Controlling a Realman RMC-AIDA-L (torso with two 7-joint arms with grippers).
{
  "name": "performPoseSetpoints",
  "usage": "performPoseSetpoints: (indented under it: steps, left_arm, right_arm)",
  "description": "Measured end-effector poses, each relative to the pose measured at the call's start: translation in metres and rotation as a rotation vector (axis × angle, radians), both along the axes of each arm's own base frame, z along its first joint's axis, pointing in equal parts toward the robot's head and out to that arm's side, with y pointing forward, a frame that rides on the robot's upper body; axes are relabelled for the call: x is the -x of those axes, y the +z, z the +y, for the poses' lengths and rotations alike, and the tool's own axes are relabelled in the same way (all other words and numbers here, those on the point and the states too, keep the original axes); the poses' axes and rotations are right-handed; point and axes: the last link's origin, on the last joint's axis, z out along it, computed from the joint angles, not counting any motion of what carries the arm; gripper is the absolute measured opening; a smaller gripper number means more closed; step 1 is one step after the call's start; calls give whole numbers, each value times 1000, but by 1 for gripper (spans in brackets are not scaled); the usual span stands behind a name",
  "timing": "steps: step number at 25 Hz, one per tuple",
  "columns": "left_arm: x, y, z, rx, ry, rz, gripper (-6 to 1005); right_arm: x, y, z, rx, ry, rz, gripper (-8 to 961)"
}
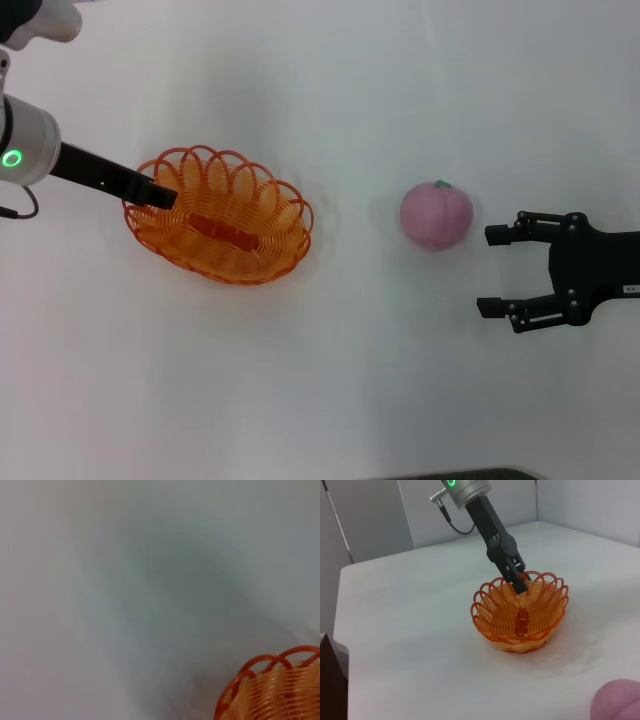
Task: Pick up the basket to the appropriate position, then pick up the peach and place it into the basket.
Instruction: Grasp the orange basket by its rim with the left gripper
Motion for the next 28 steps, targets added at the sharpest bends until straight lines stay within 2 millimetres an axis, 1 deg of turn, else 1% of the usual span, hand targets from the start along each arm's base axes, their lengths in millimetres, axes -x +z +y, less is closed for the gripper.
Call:
performPoseSetpoints:
  steps: [11,13,25,28]
  left_arm:
    - [-2,-4,-2,16,-13,7,301]
    - [-2,-4,-2,20,-7,4,183]
    - [-8,10,-3,-3,103,-74,98]
    - [-9,18,-5,5,168,-138,82]
  right_arm:
    - [0,0,0,0,0,1,946]
    - [0,0,0,0,1,1,946]
    - [2,2,2,-16,7,-8,947]
    - [3,2,2,-15,6,-7,947]
